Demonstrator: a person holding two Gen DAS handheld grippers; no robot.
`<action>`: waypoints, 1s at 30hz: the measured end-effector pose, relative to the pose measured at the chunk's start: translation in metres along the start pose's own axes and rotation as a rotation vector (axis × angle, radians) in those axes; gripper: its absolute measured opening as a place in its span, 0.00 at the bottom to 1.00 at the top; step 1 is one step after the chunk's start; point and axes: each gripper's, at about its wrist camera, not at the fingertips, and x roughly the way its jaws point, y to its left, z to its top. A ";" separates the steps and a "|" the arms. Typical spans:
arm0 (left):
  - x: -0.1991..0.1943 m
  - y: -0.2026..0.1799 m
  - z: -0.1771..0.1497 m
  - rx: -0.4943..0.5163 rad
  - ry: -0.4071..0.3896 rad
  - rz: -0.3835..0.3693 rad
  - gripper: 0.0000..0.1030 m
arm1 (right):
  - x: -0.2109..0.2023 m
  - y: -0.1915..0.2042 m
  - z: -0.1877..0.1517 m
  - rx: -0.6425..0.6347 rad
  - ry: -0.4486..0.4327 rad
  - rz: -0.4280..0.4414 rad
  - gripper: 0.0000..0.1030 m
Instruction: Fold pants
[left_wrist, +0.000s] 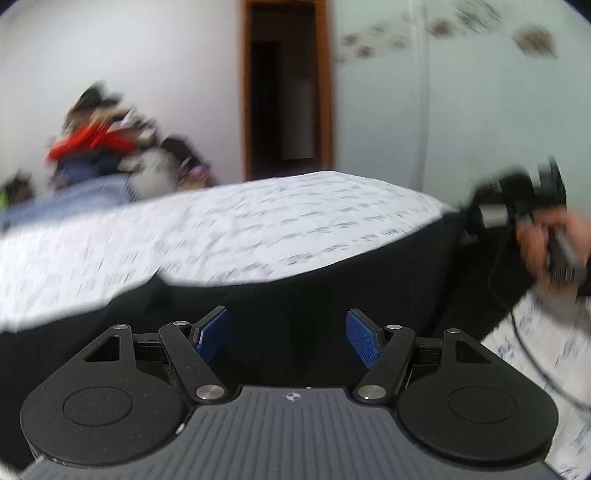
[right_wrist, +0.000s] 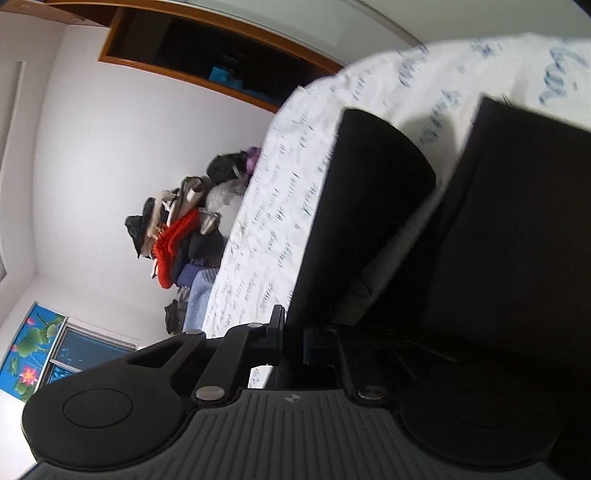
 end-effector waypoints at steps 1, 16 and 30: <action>0.005 -0.010 0.003 0.047 -0.006 -0.010 0.70 | -0.004 0.004 0.001 0.001 -0.009 0.020 0.08; 0.101 -0.122 0.008 0.446 0.173 -0.074 0.21 | -0.018 0.010 0.009 0.007 -0.005 0.091 0.08; 0.089 -0.084 0.051 0.290 0.104 -0.050 0.10 | -0.076 -0.041 -0.039 0.205 -0.007 0.094 0.78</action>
